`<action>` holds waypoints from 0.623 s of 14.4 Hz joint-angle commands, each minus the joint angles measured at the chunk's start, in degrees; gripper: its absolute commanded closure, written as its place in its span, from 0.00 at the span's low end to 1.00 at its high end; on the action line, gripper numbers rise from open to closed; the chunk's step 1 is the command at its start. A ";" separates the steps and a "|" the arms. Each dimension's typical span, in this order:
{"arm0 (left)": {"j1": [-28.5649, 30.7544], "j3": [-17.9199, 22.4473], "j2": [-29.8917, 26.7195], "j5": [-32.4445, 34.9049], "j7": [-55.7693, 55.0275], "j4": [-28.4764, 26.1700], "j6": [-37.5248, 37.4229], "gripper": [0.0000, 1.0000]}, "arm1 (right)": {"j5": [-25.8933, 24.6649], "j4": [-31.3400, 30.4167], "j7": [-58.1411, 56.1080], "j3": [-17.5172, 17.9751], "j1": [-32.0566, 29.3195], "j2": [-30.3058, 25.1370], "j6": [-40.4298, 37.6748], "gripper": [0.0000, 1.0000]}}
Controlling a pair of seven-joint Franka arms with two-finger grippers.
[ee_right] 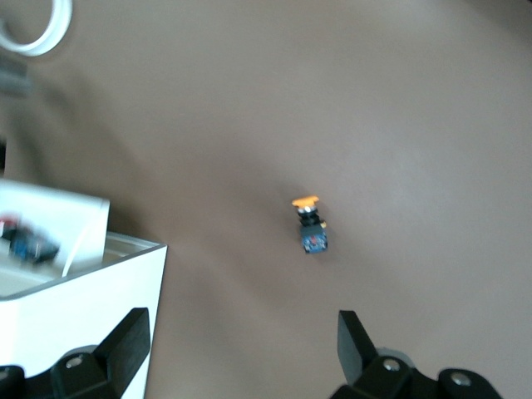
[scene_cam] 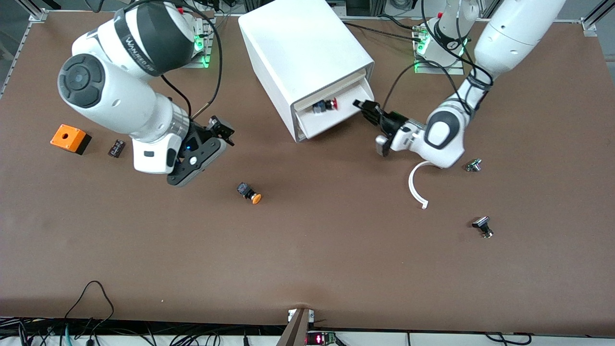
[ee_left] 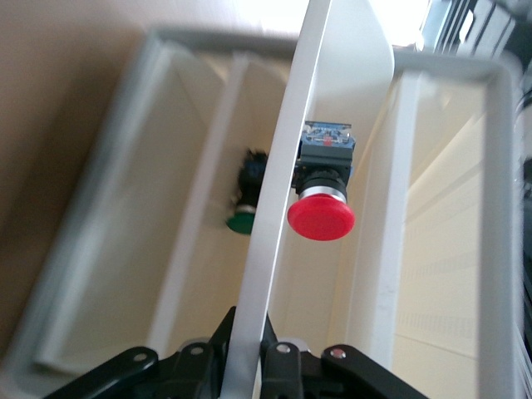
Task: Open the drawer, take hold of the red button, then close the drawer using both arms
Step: 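Pull the drawer open with the left gripper while the right gripper approaches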
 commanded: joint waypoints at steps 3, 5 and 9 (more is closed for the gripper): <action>0.61 4.50 0.25 -0.52 -1.77 4.94 2.39 1.00 | -3.24 1.07 -10.44 -0.14 5.81 0.66 4.38 0.00; 0.70 4.59 0.25 -0.43 -1.77 5.03 2.39 1.00 | -3.24 1.07 -13.70 -0.14 8.27 0.75 6.06 0.00; 3.33 5.03 -0.98 -0.17 -0.98 5.82 2.30 0.00 | -3.42 1.07 -14.85 -0.14 12.58 0.93 6.15 0.00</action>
